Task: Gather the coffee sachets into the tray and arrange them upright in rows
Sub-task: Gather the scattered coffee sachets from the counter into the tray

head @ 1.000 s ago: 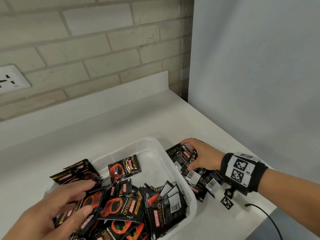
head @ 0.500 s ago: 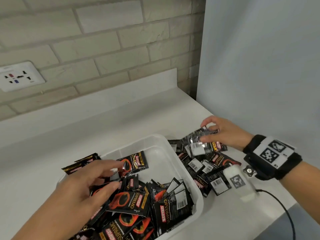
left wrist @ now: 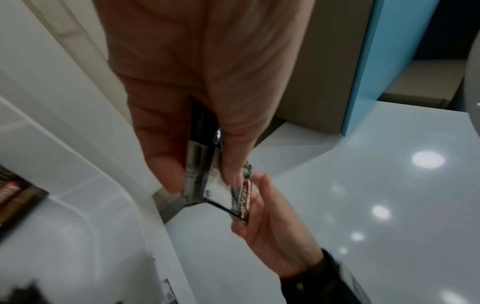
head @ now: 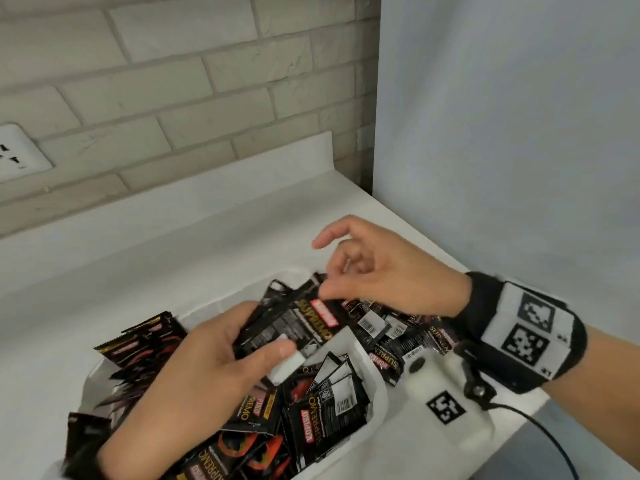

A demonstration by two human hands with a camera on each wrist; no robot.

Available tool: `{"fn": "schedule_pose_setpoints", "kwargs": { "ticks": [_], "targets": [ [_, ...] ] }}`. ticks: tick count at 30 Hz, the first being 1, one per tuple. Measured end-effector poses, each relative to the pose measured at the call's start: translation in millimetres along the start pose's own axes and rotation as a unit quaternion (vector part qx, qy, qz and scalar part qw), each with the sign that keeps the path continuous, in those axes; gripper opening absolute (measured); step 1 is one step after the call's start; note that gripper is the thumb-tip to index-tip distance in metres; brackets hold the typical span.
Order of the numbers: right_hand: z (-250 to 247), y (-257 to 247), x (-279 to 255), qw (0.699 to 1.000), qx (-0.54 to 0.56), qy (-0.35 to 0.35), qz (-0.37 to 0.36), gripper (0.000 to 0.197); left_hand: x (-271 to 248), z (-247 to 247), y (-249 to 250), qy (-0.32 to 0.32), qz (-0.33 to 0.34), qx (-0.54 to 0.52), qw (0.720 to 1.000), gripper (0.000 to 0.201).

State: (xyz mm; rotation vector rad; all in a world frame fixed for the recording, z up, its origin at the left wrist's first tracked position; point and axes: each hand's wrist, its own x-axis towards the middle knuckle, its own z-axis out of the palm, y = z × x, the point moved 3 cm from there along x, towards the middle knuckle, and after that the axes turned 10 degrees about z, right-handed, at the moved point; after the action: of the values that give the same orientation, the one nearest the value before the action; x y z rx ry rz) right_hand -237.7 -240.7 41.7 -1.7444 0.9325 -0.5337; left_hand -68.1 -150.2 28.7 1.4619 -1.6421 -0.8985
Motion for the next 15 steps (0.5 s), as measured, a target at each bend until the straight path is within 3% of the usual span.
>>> {"fn": "schedule_pose_setpoints", "kwargs": {
  "ticks": [3, 5, 7, 8, 11, 15],
  "targets": [
    [-35.1, 46.1, -1.3, 0.979, -0.192, 0.044, 0.056, 0.023, -11.9, -16.9, -18.3, 0.066, -0.042, -0.052, 0.996, 0.04],
    [-46.6, 80.9, -9.5, 0.911, -0.393, -0.025, 0.118, 0.024, -19.7, -24.7, -19.7, 0.111, -0.05, -0.064, 0.991, 0.067],
    [-48.7, 111.8, -22.0, 0.845, -0.501, -0.099, 0.16, 0.044, -25.4, -28.4, -23.7, 0.144, -0.054, -0.063, 0.986, 0.072],
    [-48.1, 122.0, -27.6, 0.833, -0.515, -0.112, 0.167, 0.053, -27.8, -28.0, -23.0, 0.145, -0.052, -0.07, 0.986, 0.069],
    [-45.7, 138.7, -37.4, 0.847, -0.498, -0.077, 0.168, 0.062, -34.7, -24.0, -21.6, 0.155, -0.051, -0.066, 0.984, 0.036],
    [-43.2, 143.0, -39.9, 0.851, -0.493, -0.053, 0.174, 0.052, -39.0, -22.5, -19.7, 0.151, -0.04, -0.054, 0.986, 0.062]
  ]
}}
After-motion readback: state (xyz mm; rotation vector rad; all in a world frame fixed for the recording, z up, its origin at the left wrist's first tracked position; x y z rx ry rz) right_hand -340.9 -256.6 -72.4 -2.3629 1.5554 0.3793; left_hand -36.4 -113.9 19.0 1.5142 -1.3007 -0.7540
